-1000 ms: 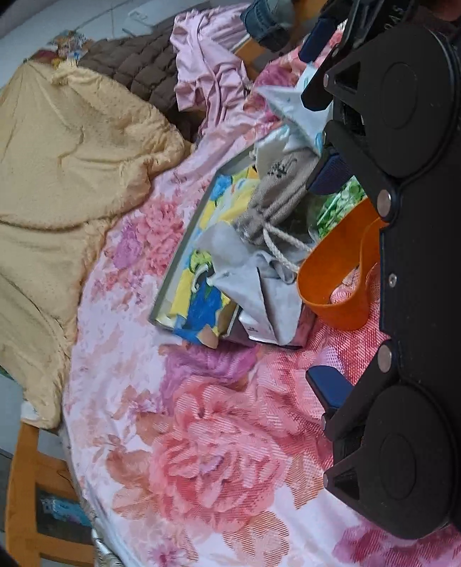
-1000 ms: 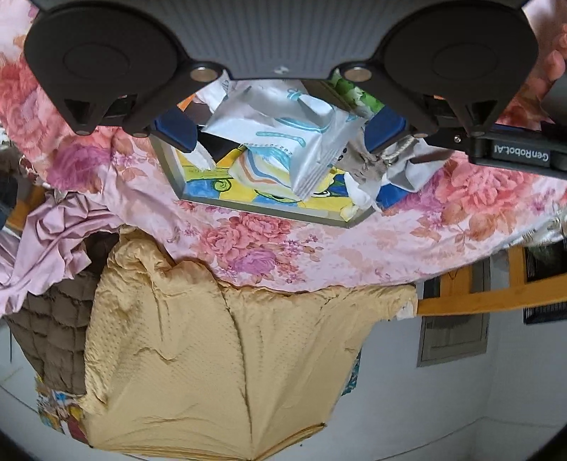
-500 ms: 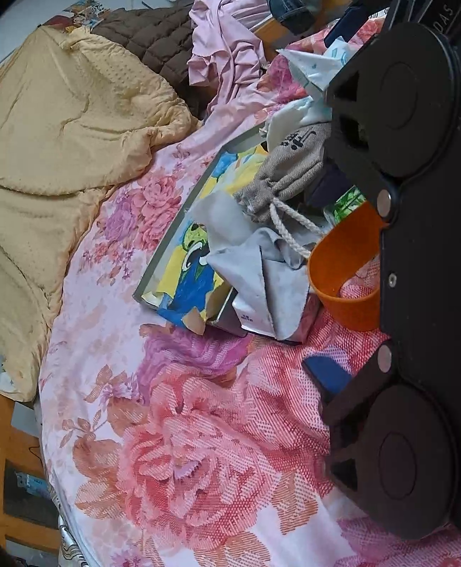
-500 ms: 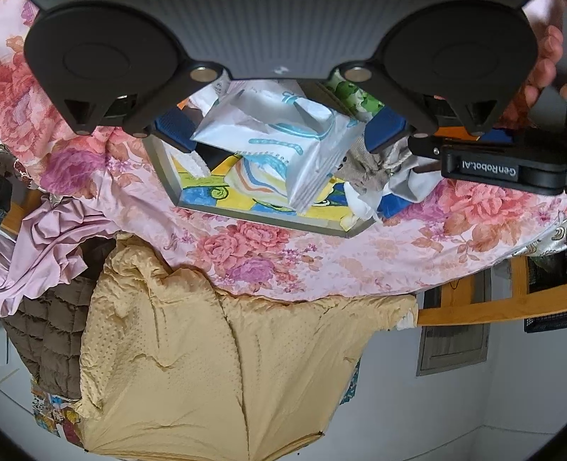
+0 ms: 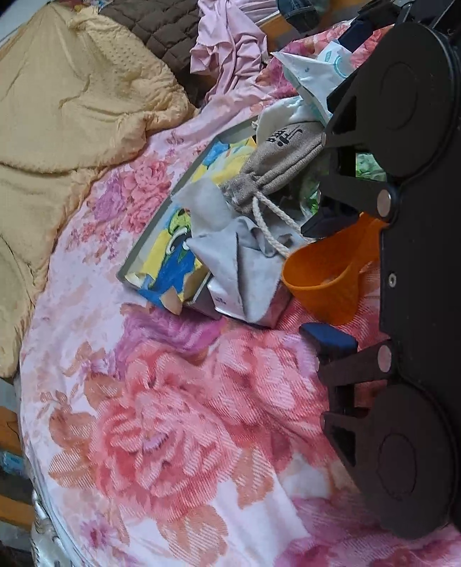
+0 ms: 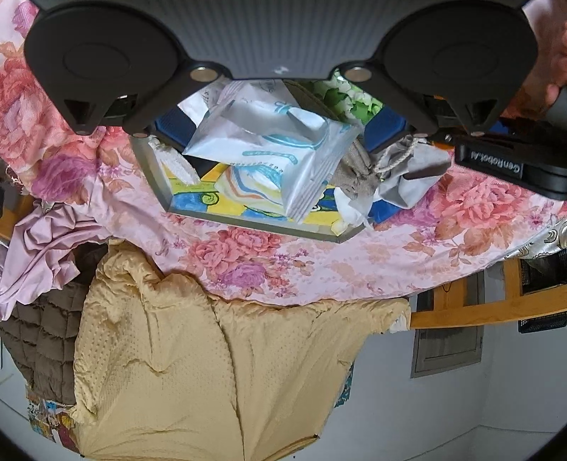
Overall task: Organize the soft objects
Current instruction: 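Close the left tool on the orange strap while the right tool grasps the white packet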
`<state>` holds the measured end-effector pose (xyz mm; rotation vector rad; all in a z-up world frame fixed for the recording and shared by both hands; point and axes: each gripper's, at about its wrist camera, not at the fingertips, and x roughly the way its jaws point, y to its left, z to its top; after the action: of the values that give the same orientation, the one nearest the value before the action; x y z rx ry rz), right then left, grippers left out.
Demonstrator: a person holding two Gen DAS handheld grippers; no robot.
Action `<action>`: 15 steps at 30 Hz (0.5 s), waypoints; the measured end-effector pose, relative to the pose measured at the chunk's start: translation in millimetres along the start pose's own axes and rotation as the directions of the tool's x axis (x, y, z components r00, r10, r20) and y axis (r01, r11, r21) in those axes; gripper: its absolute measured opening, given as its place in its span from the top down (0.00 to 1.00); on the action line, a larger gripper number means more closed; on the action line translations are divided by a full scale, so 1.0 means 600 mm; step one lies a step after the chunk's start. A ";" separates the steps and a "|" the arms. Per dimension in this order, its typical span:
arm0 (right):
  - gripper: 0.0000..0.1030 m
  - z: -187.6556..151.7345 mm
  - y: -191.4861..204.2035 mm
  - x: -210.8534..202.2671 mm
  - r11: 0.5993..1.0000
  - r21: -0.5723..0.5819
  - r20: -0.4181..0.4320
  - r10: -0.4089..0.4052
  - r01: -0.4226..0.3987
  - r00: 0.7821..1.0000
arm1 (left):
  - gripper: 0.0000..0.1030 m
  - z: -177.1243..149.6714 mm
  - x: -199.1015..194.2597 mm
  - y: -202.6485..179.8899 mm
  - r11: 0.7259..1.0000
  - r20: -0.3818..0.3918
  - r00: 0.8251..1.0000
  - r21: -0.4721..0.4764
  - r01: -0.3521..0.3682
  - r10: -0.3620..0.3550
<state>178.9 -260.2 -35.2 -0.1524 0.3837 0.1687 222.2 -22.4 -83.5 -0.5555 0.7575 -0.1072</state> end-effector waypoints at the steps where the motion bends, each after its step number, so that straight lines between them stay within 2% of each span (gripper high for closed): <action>1: 0.01 0.001 -0.001 -0.001 1.000 0.003 0.001 0.004 -0.004 1.000 | 0.50 -0.001 -0.003 0.002 1.000 -0.007 1.000 -0.006 -0.008 0.008; 5: 0.01 0.002 -0.002 -0.001 1.000 0.010 -0.001 0.013 -0.013 1.000 | 0.53 -0.005 -0.012 0.011 0.999 -0.036 0.999 -0.044 -0.022 0.020; 9: 0.01 0.002 -0.001 -0.003 1.000 0.012 -0.005 0.027 -0.027 1.000 | 0.58 -0.010 -0.015 0.016 0.998 -0.047 0.999 -0.067 -0.004 0.001; 15: 0.05 -0.002 0.007 0.000 0.999 -0.004 -0.022 0.042 -0.042 0.999 | 0.62 -0.015 -0.011 0.014 0.999 -0.051 0.999 -0.051 0.003 -0.006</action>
<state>177.8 -256.3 -37.0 -0.1511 0.4086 0.2093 210.2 -17.3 -88.8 -0.6045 0.8102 -0.1066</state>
